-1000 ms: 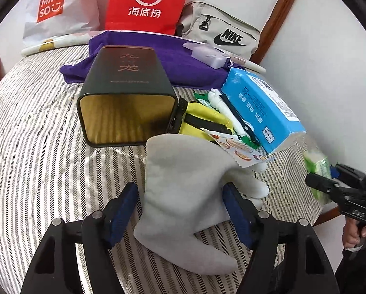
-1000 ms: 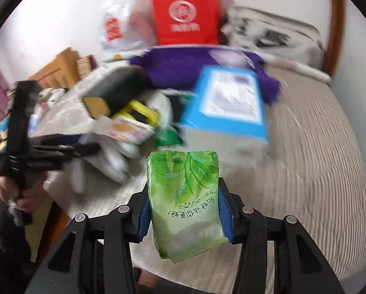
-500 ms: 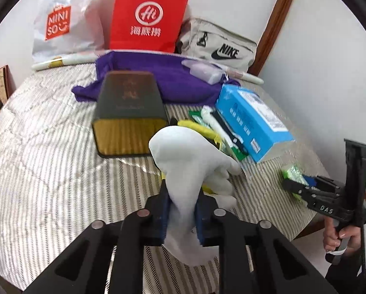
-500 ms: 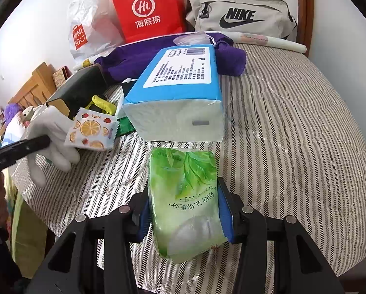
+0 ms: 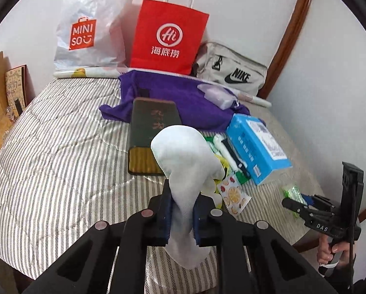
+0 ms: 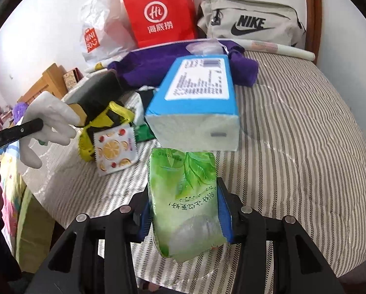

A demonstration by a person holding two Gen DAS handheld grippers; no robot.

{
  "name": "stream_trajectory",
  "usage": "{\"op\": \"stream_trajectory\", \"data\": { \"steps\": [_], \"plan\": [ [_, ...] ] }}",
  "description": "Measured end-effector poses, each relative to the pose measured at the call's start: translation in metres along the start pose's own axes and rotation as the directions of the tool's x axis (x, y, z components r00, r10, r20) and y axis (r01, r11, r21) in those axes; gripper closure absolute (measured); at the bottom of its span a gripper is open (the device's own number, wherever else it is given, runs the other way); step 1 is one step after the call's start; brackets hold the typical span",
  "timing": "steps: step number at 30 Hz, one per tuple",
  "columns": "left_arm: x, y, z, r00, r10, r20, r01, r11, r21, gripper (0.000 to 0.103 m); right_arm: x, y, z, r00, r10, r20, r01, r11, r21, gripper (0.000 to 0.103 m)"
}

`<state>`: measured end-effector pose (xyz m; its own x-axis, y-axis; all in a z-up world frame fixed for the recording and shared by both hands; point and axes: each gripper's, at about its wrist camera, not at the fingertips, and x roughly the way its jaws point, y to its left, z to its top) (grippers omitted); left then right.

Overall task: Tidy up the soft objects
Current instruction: 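Grasp the white glove with the left gripper and lift it, then place the green pack on the towel with the right gripper while the left carries the glove over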

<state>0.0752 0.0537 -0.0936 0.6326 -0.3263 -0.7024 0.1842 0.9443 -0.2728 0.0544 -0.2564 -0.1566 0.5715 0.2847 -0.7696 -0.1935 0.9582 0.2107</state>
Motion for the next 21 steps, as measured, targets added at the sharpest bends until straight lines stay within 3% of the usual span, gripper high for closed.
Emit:
{"op": "stream_trajectory", "data": {
  "steps": [14, 21],
  "plan": [
    [-0.006, 0.009, 0.021, 0.999, 0.004, 0.037, -0.003, 0.999, -0.033, 0.09, -0.03, 0.018, 0.034, 0.994, 0.093, 0.057, -0.089, 0.994, -0.056, 0.058],
    [-0.006, 0.015, 0.034, 0.999, -0.016, 0.048, 0.018, 0.998, -0.056, 0.09, -0.033, 0.016, 0.073, 0.99, 0.103, 0.095, -0.096, 0.993, -0.074, 0.058]
  ]
}}
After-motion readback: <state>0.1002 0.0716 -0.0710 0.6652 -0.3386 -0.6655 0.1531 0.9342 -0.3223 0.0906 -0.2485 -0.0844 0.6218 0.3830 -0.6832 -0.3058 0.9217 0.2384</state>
